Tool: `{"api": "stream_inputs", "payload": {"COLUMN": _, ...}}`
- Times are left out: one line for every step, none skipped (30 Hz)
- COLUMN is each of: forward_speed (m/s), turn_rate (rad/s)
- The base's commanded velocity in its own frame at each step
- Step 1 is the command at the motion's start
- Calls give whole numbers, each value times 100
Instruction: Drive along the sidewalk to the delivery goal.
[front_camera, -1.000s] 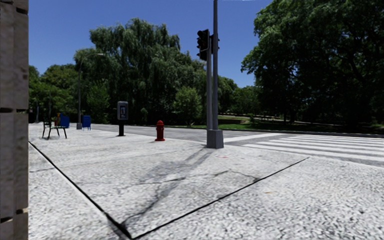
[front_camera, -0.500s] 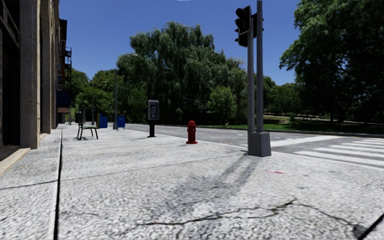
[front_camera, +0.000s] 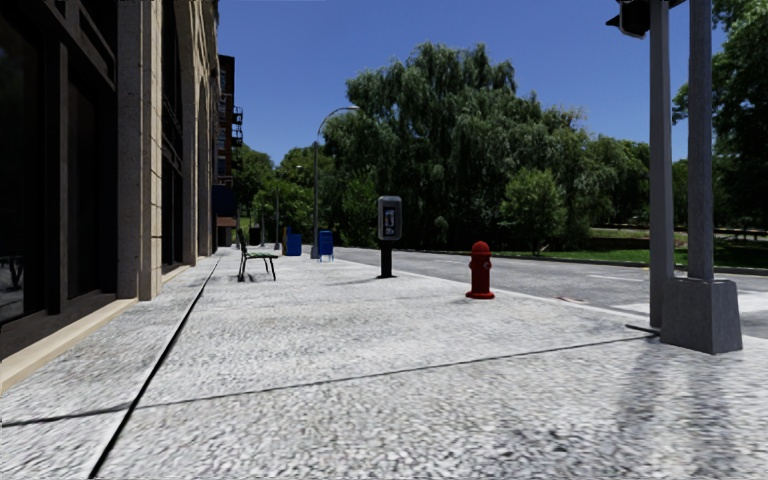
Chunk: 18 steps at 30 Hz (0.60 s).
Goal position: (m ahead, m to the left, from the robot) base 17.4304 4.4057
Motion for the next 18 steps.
{"api": "stream_inputs", "payload": {"forward_speed": 200, "turn_rate": 0}}
{"api": "stream_inputs", "payload": {"forward_speed": 200, "turn_rate": 0}}
{"api": "stream_inputs", "payload": {"forward_speed": 200, "turn_rate": 0}}
{"api": "stream_inputs", "payload": {"forward_speed": 200, "turn_rate": 0}}
{"api": "stream_inputs", "payload": {"forward_speed": 200, "turn_rate": 0}}
{"api": "stream_inputs", "payload": {"forward_speed": 200, "turn_rate": 0}}
{"api": "stream_inputs", "payload": {"forward_speed": 200, "turn_rate": 0}}
{"api": "stream_inputs", "payload": {"forward_speed": 200, "turn_rate": 0}}
{"api": "stream_inputs", "payload": {"forward_speed": 200, "turn_rate": 0}}
{"api": "stream_inputs", "payload": {"forward_speed": 200, "turn_rate": 0}}
{"api": "stream_inputs", "payload": {"forward_speed": 200, "turn_rate": 0}}
{"api": "stream_inputs", "payload": {"forward_speed": 200, "turn_rate": 0}}
{"api": "stream_inputs", "payload": {"forward_speed": 200, "turn_rate": 0}}
{"api": "stream_inputs", "payload": {"forward_speed": 200, "turn_rate": 0}}
{"api": "stream_inputs", "payload": {"forward_speed": 200, "turn_rate": 0}}
{"api": "stream_inputs", "payload": {"forward_speed": 200, "turn_rate": 0}}
{"api": "stream_inputs", "payload": {"forward_speed": 200, "turn_rate": 0}}
{"api": "stream_inputs", "payload": {"forward_speed": 200, "turn_rate": 0}}
